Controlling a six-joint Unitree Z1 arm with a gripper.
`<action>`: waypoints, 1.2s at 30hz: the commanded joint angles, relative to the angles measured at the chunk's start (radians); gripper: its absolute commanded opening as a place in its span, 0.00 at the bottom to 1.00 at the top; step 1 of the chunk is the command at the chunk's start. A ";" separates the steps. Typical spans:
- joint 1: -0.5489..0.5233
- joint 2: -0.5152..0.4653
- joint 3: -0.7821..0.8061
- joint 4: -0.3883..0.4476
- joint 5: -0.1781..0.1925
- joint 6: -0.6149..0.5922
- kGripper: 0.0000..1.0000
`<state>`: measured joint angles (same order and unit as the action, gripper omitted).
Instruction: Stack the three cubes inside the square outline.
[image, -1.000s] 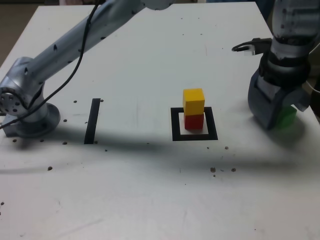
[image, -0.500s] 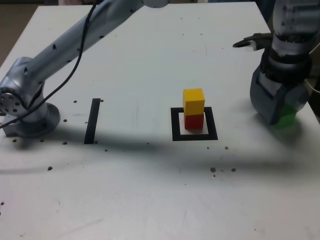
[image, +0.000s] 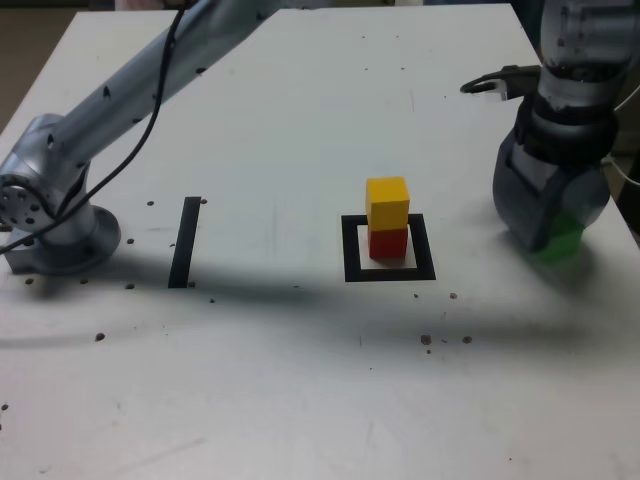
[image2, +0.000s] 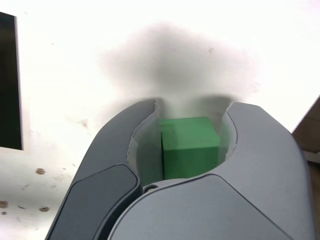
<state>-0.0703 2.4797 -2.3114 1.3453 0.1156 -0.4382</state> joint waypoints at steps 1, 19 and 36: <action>-0.005 -0.040 0.010 0.005 0.010 0.007 0.04; -0.056 -0.366 0.223 0.125 0.067 0.166 0.05; -0.003 -0.482 0.411 0.176 -0.014 0.336 0.05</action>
<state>-0.0852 2.0118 -1.9128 1.5254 0.1068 -0.1102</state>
